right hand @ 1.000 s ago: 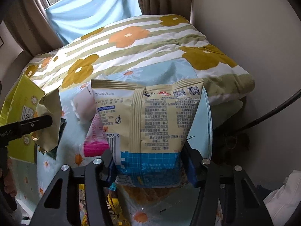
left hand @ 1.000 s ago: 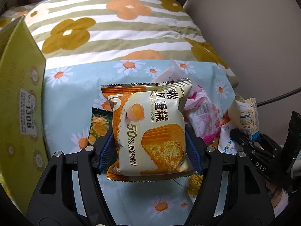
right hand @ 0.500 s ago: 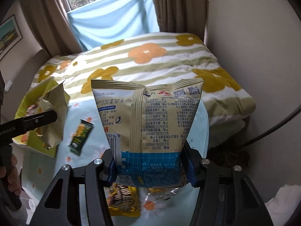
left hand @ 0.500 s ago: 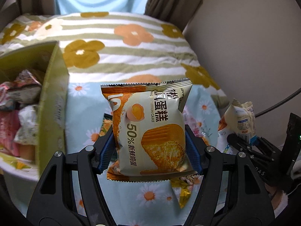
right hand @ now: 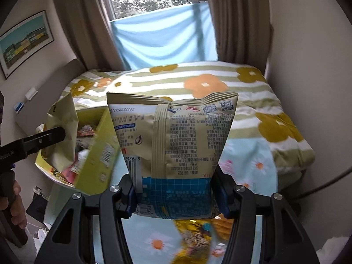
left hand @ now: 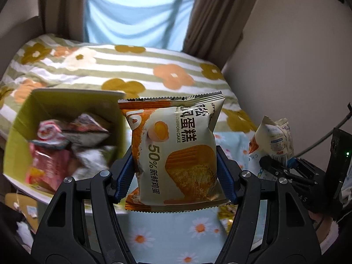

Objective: Organize snacks
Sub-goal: 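Carry both packets over the yellow box and open both tools to drop them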

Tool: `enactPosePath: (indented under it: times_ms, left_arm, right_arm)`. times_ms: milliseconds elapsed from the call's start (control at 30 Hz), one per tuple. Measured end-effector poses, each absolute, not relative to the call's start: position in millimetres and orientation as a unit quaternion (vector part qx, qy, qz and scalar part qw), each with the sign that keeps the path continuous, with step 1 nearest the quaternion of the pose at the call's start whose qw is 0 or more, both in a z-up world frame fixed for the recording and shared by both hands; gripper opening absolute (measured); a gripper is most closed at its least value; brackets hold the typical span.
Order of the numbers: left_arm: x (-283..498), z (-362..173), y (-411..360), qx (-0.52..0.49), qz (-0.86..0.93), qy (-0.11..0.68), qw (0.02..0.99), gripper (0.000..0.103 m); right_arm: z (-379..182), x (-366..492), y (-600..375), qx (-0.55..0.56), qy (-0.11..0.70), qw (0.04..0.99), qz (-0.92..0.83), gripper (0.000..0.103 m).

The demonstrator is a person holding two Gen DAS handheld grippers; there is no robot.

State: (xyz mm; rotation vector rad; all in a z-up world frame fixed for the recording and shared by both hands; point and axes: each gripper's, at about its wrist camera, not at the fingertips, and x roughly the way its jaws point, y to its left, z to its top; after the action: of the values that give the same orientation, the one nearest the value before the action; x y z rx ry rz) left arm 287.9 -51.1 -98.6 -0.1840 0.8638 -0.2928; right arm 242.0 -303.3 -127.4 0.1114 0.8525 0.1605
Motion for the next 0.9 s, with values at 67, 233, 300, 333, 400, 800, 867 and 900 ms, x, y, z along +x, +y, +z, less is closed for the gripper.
enactPosePath:
  times_ms: [67,233,300,333,400,800,867,900]
  left_arm:
    - [289.0,-95.0,-23.4,-0.092,-0.135,0.416,0.895,0.064]
    - [296.3,-93.9,42.5,-0.094,-0.114,0.421,0.895,0.064]
    - [301.5,-97.7,70.5,-0.096,-0.106,0.426,0.893,0.064]
    - [304.0,-100.2,85.8,-0.095,-0.1,0.428,0.893,0.064]
    - [309.1,-106.8,112.3,-0.094,-0.09,0.433,0.892,0.064]
    - [343.4,-169.0,198.0,-0.057,-0.07,0.484,0.87,0.064]
    - [343.8,-173.9,197.6,-0.052,-0.081,0.487,0.868,0.064]
    - [343.8,-174.7,195.1,-0.048,-0.083,0.487,0.868,0.064]
  right_arm:
    - [-122.0,247.5,-277.8,0.054,0.408,0.907,0.087,0.053]
    - [-116.2,263.9,-218.3,0.059,0.403,0.907,0.111,0.053]
    - [-115.3,272.6,-188.9,0.059,0.402,0.905,0.123,0.053]
    - [-115.6,275.9,-177.7,0.058,0.402,0.905,0.127,0.053]
    - [-117.4,284.4,-145.9,0.055,0.402,0.903,0.139,0.053]
    - [-153.2,312.3,-47.1,0.055,0.444,0.884,0.138,0.053]
    - [-155.9,312.8,-41.1,0.05,0.452,0.881,0.133,0.053]
    - [-157.3,312.7,-41.3,0.049,0.455,0.879,0.133,0.053]
